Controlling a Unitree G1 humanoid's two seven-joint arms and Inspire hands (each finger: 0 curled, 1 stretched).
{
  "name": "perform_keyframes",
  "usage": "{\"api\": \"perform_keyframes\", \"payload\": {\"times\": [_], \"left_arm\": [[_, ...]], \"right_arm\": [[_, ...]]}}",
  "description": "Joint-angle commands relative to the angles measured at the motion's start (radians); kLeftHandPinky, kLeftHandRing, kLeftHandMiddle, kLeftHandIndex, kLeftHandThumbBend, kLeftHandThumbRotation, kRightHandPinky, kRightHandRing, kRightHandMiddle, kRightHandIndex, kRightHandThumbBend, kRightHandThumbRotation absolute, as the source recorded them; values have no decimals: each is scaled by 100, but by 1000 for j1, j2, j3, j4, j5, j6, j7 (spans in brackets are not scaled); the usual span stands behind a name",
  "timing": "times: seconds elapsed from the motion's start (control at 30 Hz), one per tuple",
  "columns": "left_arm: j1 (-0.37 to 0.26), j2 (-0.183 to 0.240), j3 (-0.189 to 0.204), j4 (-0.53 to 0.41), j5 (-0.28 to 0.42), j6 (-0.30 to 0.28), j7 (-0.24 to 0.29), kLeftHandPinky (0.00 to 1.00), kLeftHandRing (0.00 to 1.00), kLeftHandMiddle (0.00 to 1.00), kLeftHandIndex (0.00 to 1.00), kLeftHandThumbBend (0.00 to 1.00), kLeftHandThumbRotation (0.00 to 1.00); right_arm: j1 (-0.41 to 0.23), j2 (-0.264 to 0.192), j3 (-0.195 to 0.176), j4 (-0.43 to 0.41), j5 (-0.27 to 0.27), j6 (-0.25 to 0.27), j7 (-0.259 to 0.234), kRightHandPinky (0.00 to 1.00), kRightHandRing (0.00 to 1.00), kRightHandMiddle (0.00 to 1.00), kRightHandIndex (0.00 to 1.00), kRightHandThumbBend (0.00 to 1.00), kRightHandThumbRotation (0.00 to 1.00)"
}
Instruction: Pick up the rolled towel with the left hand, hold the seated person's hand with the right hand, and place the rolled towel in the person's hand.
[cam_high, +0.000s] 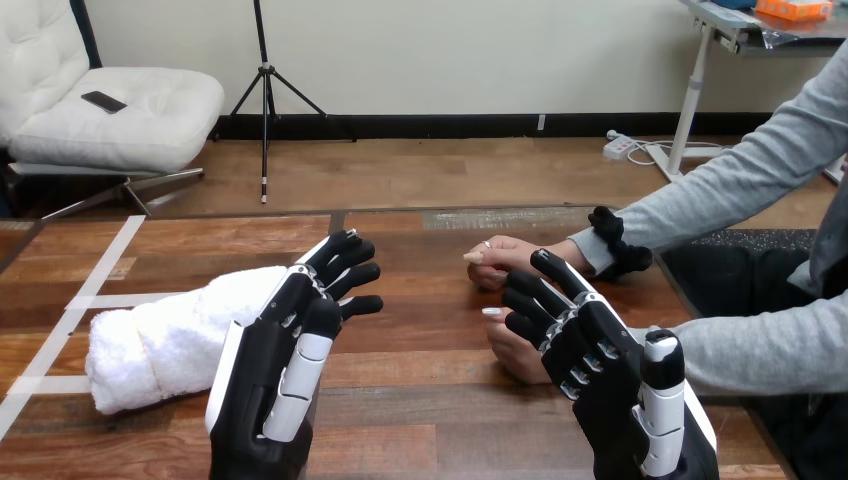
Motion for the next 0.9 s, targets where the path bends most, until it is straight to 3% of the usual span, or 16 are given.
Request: {"api": "perform_keyframes", "payload": {"times": [0.0,0.67,0.87], "left_arm": [[-35,-1,-9,-28,9,-12,6,70,79,81,80,72,82],[-49,8,-3,-23,34,-7,25,69,79,81,81,75,83],[-62,38,7,-30,67,8,30,71,80,82,82,77,84]], "right_arm": [[-33,11,4,-36,16,-19,4,93,90,89,92,84,100],[-42,13,2,-34,15,-13,-1,91,89,89,91,84,100],[-46,15,5,-32,17,-13,1,91,90,89,91,84,100]]}}
